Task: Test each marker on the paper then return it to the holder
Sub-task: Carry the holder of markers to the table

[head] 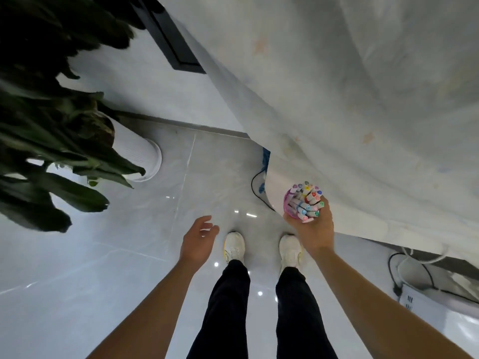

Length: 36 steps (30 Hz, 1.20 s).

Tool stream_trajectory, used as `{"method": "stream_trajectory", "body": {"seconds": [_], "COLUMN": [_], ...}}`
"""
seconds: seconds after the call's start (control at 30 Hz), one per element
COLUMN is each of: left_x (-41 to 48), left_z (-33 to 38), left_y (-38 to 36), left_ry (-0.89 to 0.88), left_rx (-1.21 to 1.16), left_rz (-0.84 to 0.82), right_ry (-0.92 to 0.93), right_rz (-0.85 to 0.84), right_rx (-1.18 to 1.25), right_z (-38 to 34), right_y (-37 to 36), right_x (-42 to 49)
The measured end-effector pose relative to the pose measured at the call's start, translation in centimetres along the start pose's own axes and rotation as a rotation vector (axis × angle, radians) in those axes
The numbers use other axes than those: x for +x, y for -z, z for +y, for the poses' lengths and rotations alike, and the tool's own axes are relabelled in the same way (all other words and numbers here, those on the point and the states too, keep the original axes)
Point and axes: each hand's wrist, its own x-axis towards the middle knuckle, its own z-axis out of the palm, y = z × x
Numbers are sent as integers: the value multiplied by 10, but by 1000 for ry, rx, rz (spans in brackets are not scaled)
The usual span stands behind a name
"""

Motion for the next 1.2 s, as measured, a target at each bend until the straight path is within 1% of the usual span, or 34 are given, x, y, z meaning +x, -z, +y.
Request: {"method": "stream_trajectory", "body": {"seconds": [0.27,0.37,0.53,0.8,1.03,1.2], "left_x": [-122,-161,-217,-284,-330,-352], "left_z": [8,3,-20,-82,-136,-186], "left_y": [22,21,21,38,57,89], "left_ry": [52,76,109,199,248,291], "left_rx": [-221,-343,-559,-918,-1074,-1171], "left_rz": [129,195,345,560,763,897], "right_ry": [201,285,368,438,475,500], "right_rz": [-280,-368,-508,-755,-926,-1018], "right_rx": [-68,-95,-162,-280,-401,-439], "right_z": [-61,-82,-110,-140,-153,-161], "right_y": [62,70,64,11,-60,-119], "right_x": [-63,-74,-91,-132,-192,-240]}}
